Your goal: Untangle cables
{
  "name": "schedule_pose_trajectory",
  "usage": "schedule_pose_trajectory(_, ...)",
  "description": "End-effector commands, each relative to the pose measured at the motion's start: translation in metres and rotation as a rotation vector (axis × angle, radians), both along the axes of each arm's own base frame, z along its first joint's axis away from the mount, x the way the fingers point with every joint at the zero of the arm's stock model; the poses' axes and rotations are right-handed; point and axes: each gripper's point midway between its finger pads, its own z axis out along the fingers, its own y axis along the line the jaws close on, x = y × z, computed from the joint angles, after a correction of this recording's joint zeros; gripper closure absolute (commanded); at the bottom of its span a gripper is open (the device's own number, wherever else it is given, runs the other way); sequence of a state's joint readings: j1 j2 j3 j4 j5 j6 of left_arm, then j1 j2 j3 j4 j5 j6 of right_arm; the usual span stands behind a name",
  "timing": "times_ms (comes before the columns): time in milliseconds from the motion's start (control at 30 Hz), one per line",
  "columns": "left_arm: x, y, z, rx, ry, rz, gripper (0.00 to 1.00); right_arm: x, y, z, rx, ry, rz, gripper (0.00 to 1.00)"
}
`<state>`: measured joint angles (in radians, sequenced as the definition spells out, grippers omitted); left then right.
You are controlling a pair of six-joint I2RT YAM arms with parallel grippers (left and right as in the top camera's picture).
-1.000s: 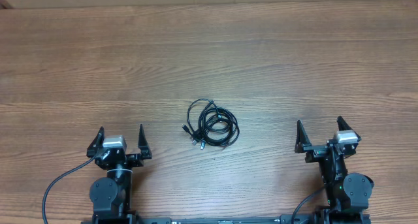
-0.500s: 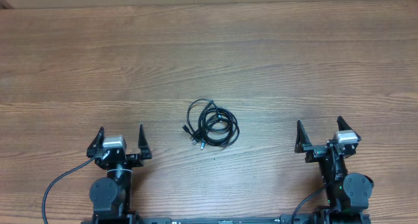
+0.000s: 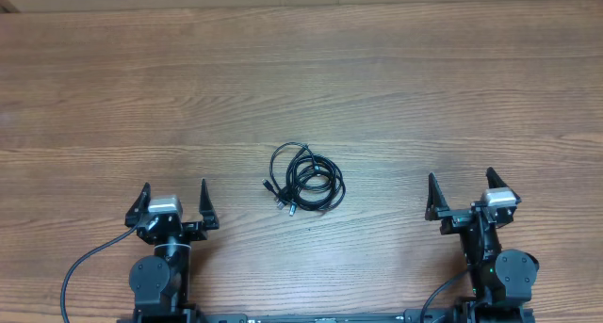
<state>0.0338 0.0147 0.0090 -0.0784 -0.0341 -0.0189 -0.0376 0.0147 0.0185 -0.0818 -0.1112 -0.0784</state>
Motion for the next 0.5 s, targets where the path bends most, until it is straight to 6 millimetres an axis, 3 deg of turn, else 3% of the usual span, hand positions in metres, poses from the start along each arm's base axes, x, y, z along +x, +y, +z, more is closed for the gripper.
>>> schedule_pose_trajectory(0,0.0,0.0,0.001,0.004,-0.007,-0.003,0.01,0.0,-0.001,-0.001,0.001,-0.007,-0.01,0.0)
schedule_pose_trajectory(300,0.0,-0.006,0.001,-0.029,-0.009,-0.034,0.01,0.0,-0.001,-0.001,0.001,-0.007,-0.01,0.0)
schedule_pose_trajectory(367,0.0,-0.025,0.003,-0.178,-0.015,-0.134,0.0,0.0,-0.001,-0.001,0.002,-0.009,-0.008,0.0)
schedule_pose_trajectory(467,-0.006,-0.059,0.008,-0.528,0.019,-0.304,0.01,-0.002,0.015,0.002,0.003,-0.02,0.088,0.0)
